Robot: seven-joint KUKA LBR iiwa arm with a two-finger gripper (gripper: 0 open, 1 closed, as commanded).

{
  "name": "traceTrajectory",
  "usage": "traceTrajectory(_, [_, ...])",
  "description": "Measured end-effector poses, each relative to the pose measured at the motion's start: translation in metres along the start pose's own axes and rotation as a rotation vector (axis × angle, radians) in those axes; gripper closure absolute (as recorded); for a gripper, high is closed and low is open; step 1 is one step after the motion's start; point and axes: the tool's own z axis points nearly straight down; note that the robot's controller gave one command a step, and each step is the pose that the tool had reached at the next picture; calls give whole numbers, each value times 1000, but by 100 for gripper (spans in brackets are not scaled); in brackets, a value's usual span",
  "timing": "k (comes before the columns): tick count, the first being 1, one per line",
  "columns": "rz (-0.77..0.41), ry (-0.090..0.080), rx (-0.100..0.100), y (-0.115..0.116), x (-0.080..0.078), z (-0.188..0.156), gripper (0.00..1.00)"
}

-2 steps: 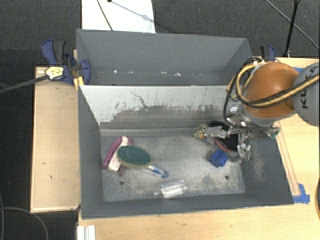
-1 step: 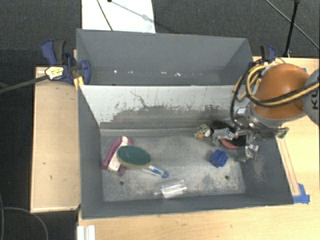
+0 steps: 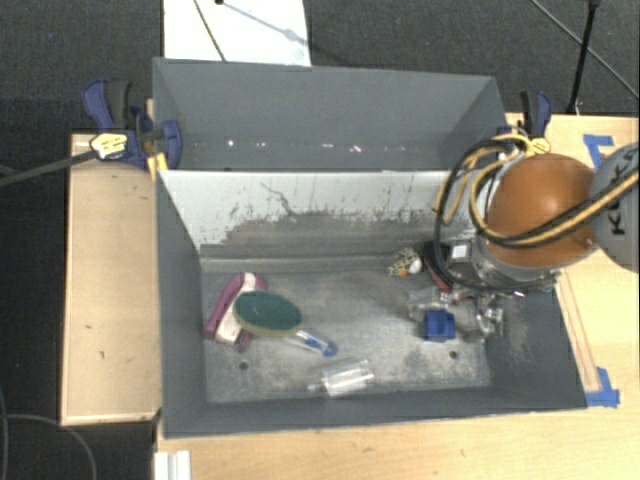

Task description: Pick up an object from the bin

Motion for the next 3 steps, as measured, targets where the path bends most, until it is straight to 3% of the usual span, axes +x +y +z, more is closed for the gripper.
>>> traceTrajectory(1, [3, 1, 2, -1, 1, 0, 100])
traceTrajectory(2, [-4, -1, 10, 17, -10, -129, 100])
traceTrajectory(3, [24, 0, 10, 44, -6, -200, 100])
